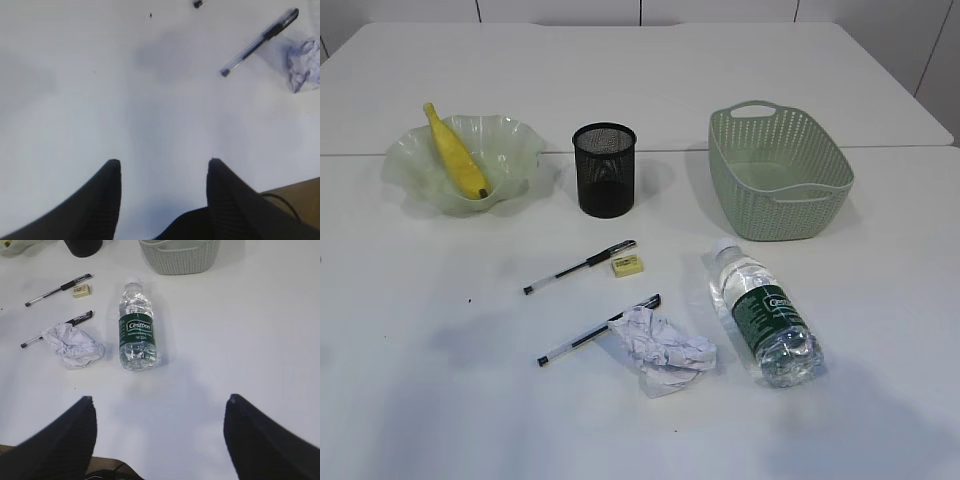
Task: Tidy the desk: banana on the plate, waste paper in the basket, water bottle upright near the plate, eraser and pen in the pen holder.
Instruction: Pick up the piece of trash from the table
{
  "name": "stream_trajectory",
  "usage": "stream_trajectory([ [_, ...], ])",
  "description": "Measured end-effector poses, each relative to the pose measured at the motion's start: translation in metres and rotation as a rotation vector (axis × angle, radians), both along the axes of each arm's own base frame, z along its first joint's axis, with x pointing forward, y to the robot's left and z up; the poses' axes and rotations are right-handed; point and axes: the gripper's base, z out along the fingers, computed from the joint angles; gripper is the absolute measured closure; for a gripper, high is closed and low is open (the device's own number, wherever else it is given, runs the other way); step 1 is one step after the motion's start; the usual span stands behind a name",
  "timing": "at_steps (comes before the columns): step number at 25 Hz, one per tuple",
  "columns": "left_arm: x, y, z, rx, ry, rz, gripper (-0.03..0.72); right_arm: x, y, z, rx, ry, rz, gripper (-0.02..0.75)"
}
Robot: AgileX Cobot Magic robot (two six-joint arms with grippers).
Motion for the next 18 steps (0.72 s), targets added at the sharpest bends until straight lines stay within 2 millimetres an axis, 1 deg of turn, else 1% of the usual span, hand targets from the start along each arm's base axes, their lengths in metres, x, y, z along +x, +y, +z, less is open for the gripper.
stream_trajectory([
  [2, -0.018, 0.002, -0.01, 0.0, 0.015, 0.001, 0.297, 0.002, 0.001, -0.001, -0.004, 0.024, 0.011, 0.178],
  [4, -0.034, 0.004, -0.011, -0.004, -0.005, 0.001, 0.297, 0.006, 0.003, 0.0, 0.002, 0.051, 0.035, 0.216],
  [8, -0.053, 0.007, 0.001, -0.015, -0.082, -0.001, 0.297, 0.02, 0.01, 0.004, 0.034, 0.075, 0.099, 0.253],
  [13, -0.061, 0.008, 0.006, -0.016, -0.116, -0.002, 0.297, 0.05, 0.015, 0.012, 0.009, 0.1, 0.164, 0.258],
  [16, -0.061, 0.008, 0.006, -0.013, -0.116, 0.0, 0.297, 0.074, 0.026, 0.022, -0.031, 0.103, 0.24, 0.258],
  [18, -0.061, 0.009, 0.006, -0.01, -0.116, 0.0, 0.297, 0.093, 0.036, 0.025, -0.069, 0.127, 0.29, 0.258],
])
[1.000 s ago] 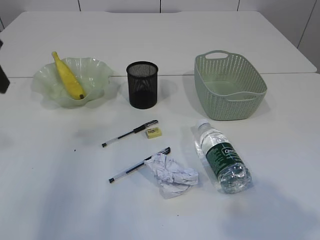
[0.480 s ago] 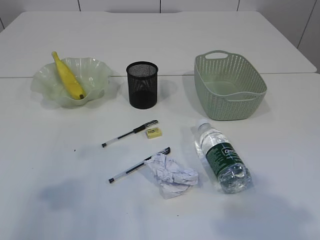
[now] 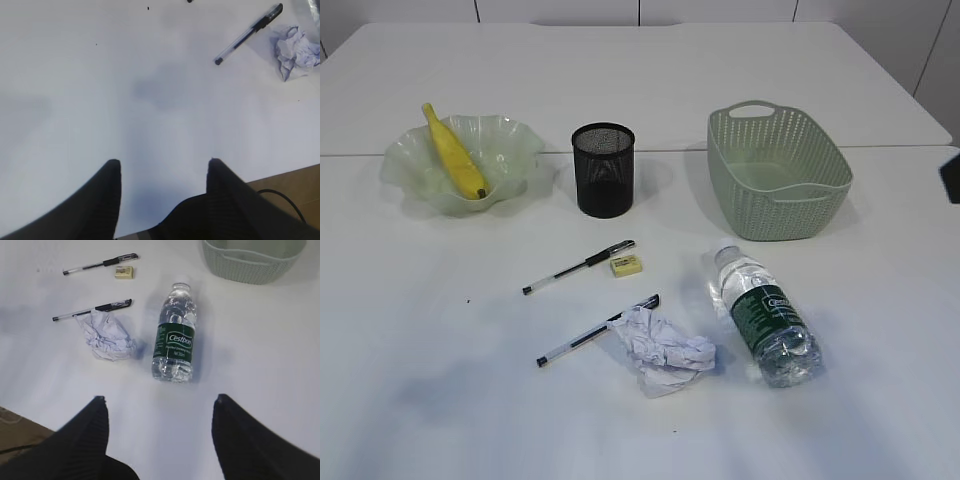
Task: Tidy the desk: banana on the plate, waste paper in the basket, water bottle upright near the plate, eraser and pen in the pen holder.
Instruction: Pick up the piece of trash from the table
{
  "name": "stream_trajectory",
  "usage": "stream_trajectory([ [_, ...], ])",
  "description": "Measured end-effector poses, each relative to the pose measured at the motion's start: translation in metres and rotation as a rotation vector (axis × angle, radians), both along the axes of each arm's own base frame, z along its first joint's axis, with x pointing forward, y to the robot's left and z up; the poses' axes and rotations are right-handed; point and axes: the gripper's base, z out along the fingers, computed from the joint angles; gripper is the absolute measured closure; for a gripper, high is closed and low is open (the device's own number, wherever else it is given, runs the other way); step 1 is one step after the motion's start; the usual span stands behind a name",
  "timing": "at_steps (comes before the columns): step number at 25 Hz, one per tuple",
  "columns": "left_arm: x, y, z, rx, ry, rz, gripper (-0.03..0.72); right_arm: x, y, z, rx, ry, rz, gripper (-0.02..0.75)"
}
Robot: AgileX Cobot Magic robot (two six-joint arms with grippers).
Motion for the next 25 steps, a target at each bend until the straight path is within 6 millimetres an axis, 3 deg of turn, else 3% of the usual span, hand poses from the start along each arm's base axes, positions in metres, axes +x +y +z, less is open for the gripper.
stream_trajectory([
  [7, 0.002, 0.0, 0.001, 0.0, -0.028, 0.007, 0.297, 0.055, 0.053, -0.015, -0.178, 0.112, 0.199, 0.258],
  [11, 0.002, 0.0, 0.001, 0.0, -0.028, 0.007, 0.297, 0.076, 0.096, -0.044, -0.267, 0.184, 0.307, 0.258],
  [13, 0.002, 0.0, 0.001, 0.0, -0.028, 0.007, 0.297, 0.088, 0.113, -0.067, -0.307, 0.246, 0.343, 0.258],
  [18, 0.003, 0.0, 0.002, -0.001, -0.038, 0.009, 0.297, 0.113, 0.132, -0.114, -0.355, 0.369, 0.36, 0.253],
  [25, 0.004, 0.0, 0.002, -0.001, -0.055, 0.013, 0.297, 0.127, 0.152, -0.141, -0.305, 0.392, 0.393, 0.122],
])
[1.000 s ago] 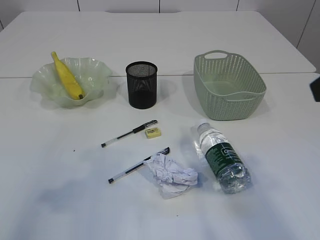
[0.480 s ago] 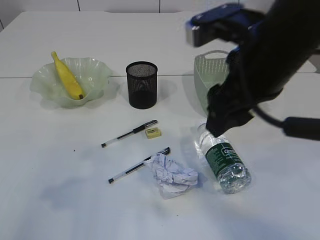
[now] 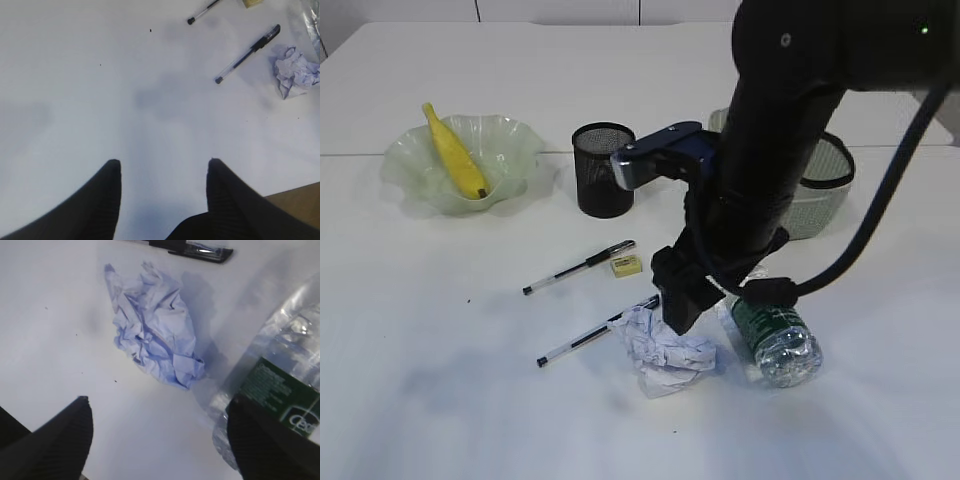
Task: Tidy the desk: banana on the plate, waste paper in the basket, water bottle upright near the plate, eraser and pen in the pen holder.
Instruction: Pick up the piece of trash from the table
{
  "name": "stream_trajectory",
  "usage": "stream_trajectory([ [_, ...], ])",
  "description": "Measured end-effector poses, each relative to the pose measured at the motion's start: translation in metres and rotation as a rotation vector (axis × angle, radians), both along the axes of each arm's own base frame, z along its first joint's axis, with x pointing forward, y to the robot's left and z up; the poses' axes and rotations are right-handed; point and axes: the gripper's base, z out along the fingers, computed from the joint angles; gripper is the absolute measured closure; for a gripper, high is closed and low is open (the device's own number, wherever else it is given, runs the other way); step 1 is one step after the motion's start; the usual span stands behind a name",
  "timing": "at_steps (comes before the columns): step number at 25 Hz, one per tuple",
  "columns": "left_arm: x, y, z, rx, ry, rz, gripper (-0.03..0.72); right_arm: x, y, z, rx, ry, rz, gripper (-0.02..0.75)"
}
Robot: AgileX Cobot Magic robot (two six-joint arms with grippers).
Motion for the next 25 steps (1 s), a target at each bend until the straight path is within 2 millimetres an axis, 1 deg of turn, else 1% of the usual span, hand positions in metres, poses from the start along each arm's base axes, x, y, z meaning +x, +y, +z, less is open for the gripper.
stream_trajectory([
  [6, 0.002, 0.001, 0.001, 0.008, -0.031, 0.007, 0.297, -0.005, 0.034, -0.023, -0.068, -0.018, 0.143, 0.106],
  [9, 0.004, 0.002, 0.002, 0.021, -0.051, 0.01, 0.297, -0.002, 0.044, -0.033, -0.08, -0.016, 0.165, 0.106],
  [25, 0.004, 0.003, 0.002, 0.029, -0.053, 0.01, 0.297, 0.01, 0.049, -0.062, -0.137, -0.016, 0.186, 0.106],
])
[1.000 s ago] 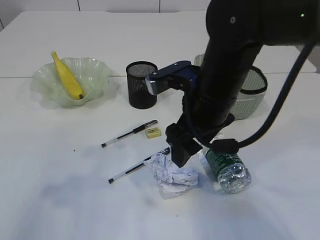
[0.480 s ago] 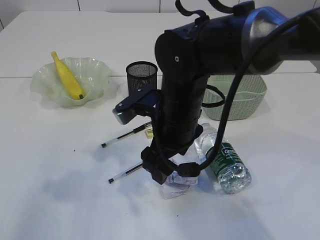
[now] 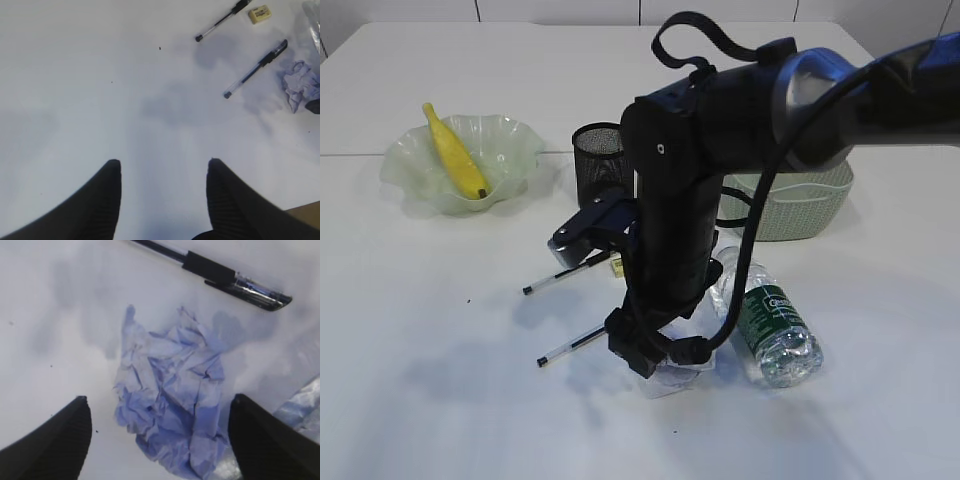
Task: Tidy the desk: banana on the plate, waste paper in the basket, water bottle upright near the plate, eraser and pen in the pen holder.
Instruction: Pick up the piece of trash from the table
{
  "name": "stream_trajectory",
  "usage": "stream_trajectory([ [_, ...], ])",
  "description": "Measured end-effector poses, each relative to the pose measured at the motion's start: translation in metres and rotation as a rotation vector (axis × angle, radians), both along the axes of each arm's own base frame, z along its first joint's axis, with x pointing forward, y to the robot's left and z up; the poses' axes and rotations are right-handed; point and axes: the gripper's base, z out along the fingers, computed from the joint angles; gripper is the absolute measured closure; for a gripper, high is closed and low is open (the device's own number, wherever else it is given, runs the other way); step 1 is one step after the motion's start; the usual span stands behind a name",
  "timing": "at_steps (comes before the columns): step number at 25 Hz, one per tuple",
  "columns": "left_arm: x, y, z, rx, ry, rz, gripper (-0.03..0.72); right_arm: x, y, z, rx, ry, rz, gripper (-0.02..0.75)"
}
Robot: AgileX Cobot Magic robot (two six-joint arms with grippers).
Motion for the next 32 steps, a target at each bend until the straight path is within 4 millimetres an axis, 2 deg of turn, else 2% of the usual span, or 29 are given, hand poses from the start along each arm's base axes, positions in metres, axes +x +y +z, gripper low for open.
stream_trajectory([
  [6, 0.0, 0.0, 0.0, 0.0, 0.0, 0.0, 0.297, 0.004, 0.002, -0.026, -0.035, 0.031, 0.004, 0.106],
  [10, 0.0, 0.0, 0.0, 0.001, 0.004, -0.001, 0.297, 0.004, 0.002, -0.032, -0.046, 0.037, 0.007, 0.143],
  [13, -0.001, 0.0, 0.0, 0.001, 0.008, -0.002, 0.297, 0.004, 0.002, -0.032, -0.046, 0.034, 0.004, 0.247],
  [18, -0.001, 0.0, 0.0, 0.003, 0.008, -0.002, 0.297, 0.004, 0.001, -0.032, -0.053, 0.042, 0.001, 0.534],
  [20, -0.001, 0.001, -0.001, 0.009, 0.009, -0.002, 0.297, 0.003, 0.0, -0.031, -0.066, 0.058, 0.0, 0.619],
  [22, -0.001, 0.001, -0.001, 0.014, 0.011, -0.002, 0.297, 0.002, 0.0, -0.026, -0.086, 0.081, -0.002, 0.659],
  [26, -0.001, 0.001, -0.001, 0.022, 0.01, -0.003, 0.297, 0.008, 0.005, -0.01, -0.069, 0.061, -0.037, 0.672],
  [32, -0.001, 0.002, -0.001, 0.025, 0.015, -0.004, 0.297, 0.014, 0.009, 0.054, 0.021, -0.054, -0.064, 0.675],
])
